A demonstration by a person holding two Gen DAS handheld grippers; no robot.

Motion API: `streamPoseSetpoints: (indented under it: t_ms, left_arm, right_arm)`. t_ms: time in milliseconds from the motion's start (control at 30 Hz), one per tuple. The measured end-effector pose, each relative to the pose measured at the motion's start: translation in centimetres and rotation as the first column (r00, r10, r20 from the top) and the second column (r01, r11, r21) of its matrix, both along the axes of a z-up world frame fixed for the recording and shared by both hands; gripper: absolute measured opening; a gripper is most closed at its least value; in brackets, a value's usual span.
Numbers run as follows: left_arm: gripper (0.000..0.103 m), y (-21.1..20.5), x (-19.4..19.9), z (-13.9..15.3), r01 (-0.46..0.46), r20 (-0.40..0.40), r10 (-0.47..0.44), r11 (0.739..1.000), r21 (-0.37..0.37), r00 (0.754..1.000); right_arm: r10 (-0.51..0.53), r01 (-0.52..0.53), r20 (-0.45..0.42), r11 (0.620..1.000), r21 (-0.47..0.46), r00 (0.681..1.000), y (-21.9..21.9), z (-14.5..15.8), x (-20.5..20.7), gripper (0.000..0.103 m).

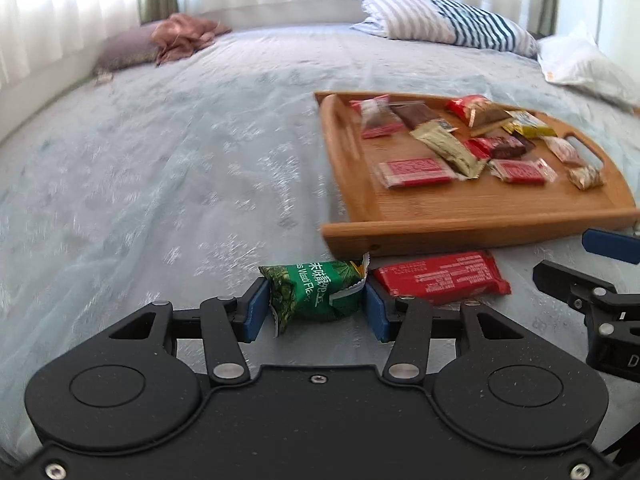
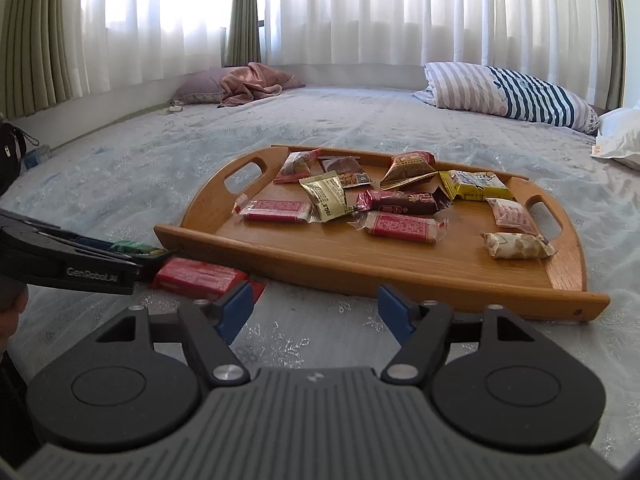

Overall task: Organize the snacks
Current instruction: 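Grasp green pack with left tool while right tool approaches red bar, then lift green pack with left tool while right tool grasps red bar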

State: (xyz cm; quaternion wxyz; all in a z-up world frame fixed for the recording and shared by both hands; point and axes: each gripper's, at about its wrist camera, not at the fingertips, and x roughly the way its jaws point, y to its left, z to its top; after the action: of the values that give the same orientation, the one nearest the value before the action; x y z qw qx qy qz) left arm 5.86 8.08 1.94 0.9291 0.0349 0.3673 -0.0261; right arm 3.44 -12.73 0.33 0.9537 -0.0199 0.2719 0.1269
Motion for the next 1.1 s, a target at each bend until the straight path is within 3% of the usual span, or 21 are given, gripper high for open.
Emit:
streamPoseSetpoints:
  t_ms: [233,400,700,867,933,967,1000,1100]
  left_arm:
    - [0.048,-0.9,-0.6,0.6,0.098,-0.007,-0.100,0.987,-0.130,0.995]
    - [0.049,0.2,-1.1,1.5,0.045,0.015,-0.044,0.994,-0.104,0.999]
    - [0.049,3.1,-1.4,2.7,-0.029,0.046,0.034,0.994,-0.106,0.998]
    - [0.049,3.5,-1.4,2.9,-0.033,0.051,0.039,0.992,-0.120,0.998]
    - [0.049,3.3,-1.3,2.9,-0.030,0.049,0.036,0.992,-0.124,0.998]
    - [0.049,3.2,-1.3,2.9,-0.028,0.049,0.034,0.992,-0.126,0.998]
    - [0.049,3.0,-1.3,2.9,-0.023,0.048,0.030,0.991,-0.129,0.998]
    - [0.049,2.4,-1.2,2.9,-0.005,0.048,0.012,0.991,-0.136,0.999]
  right_arm:
    - [0.003,-0.002,-0.021,1.000,0.023,1.000,0.2,-0.4,-0.1,0.083]
    - [0.012,-0.011,-0.015,0.999,0.040,1.000,1.2,-0.5,-0.1,0.090]
    - [-0.019,0.019,0.034,1.000,-0.010,0.999,6.3,-1.0,0.6,0.090]
    - [-0.045,0.045,0.007,0.998,-0.035,0.999,7.8,-1.5,1.3,0.090]
    - [-0.047,0.047,0.006,0.998,-0.049,0.999,8.0,-1.7,1.3,0.084]
    - [-0.052,0.053,0.009,0.997,-0.049,0.999,7.9,-1.7,1.2,0.073]
    - [-0.056,0.057,0.011,0.997,-0.044,0.998,7.7,-1.7,1.1,0.069]
    - [-0.059,0.059,0.019,0.998,-0.020,0.998,7.0,-1.5,0.7,0.067]
